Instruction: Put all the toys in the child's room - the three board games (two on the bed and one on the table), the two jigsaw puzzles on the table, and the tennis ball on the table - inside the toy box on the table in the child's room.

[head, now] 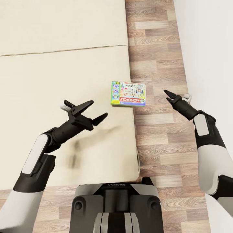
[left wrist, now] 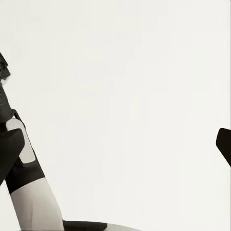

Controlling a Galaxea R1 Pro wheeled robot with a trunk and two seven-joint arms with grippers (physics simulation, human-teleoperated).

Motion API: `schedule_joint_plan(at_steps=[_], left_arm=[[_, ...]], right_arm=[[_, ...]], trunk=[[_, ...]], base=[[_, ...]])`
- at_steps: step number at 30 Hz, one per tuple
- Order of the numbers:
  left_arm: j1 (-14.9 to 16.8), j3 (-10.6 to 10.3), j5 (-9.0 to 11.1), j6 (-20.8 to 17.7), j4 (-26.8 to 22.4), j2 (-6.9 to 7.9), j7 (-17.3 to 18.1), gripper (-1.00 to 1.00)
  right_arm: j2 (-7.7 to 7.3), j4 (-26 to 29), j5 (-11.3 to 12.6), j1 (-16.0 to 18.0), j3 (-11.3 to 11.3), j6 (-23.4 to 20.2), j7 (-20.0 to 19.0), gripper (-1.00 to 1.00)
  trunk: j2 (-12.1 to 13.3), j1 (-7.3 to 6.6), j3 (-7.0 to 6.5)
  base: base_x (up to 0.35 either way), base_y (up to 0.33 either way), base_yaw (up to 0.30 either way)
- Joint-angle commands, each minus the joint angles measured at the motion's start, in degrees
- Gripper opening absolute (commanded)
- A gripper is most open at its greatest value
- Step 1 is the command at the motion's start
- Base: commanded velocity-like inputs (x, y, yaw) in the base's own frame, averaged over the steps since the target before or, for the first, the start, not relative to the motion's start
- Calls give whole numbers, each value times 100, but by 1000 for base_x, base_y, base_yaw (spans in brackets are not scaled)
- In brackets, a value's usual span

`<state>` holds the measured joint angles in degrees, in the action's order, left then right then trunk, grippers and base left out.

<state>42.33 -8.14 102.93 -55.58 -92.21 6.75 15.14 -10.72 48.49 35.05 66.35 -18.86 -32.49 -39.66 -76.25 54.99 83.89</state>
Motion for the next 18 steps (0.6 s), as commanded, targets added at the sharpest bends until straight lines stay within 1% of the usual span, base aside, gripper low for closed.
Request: schedule_joint_plan(at_steps=[1,3,18], left_arm=[[3,-6,-34,-2,3,4,48,100],[3,-6,-34,-2,3,4,48,100],[3,-6,-34,-2,3,4,48,100]], right_arm=[[1,-2,27,36,-10,-41,-6,100],[1,-2,27,77,-10,-41,-6,100],[1,-2,27,77,-10,-41,-6,100]], trunk=[[-2,0,2],[-2,0,2],[-2,0,2]], base=[[0,0,0],[0,0,0],[0,0,0]])
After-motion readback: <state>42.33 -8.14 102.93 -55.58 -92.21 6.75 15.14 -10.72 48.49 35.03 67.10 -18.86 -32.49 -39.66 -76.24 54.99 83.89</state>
